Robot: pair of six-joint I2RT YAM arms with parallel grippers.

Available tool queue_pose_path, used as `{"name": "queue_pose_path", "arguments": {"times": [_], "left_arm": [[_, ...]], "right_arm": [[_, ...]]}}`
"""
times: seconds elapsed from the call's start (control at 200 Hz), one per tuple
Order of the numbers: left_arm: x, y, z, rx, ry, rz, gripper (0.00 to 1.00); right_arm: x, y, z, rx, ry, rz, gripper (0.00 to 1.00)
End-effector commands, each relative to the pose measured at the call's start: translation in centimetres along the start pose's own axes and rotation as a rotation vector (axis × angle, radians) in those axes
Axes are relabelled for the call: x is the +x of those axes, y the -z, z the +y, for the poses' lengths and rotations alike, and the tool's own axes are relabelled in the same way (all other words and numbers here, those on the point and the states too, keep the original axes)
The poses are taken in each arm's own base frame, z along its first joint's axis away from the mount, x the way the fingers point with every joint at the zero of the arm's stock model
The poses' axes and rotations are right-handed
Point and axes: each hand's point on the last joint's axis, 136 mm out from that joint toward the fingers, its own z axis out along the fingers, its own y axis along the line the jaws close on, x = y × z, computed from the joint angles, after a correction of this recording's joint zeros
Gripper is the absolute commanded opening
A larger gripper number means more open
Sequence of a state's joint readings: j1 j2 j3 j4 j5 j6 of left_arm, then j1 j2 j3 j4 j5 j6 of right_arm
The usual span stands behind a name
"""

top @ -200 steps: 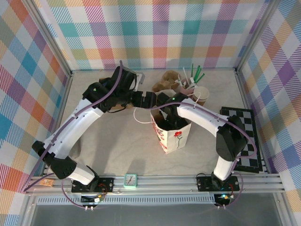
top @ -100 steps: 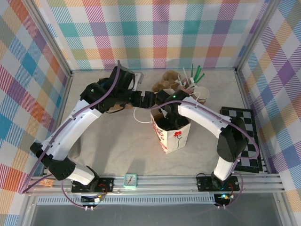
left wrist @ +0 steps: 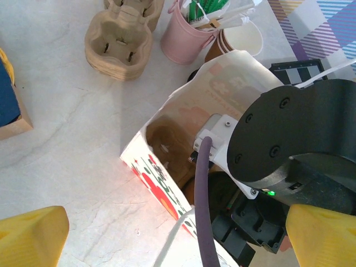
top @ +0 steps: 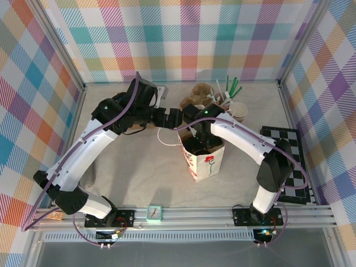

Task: Pack the takeout coffee

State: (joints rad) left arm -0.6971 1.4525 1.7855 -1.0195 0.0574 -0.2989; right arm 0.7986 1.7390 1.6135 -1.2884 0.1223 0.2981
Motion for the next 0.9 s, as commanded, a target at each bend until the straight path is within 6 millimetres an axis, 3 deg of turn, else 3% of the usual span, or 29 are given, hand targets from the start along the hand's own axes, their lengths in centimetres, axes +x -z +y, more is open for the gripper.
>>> {"name": "queue_pose_path", "arguments": {"times": [0.0, 0.895], "left_arm": [[-0.5, 1.5, 0.2, -0.01, 0.0, -0.027, 1.0], [-0.7, 2.0, 0.1, -0.006, 0.001, -0.041, 1.0]], "right_arm": [[0.2, 2.2, -0.2, 0.003, 0.001, -0.035, 0.99], [0.1, 6.2, -0.7, 0.02, 0.01, -0.104, 0.99]]}}
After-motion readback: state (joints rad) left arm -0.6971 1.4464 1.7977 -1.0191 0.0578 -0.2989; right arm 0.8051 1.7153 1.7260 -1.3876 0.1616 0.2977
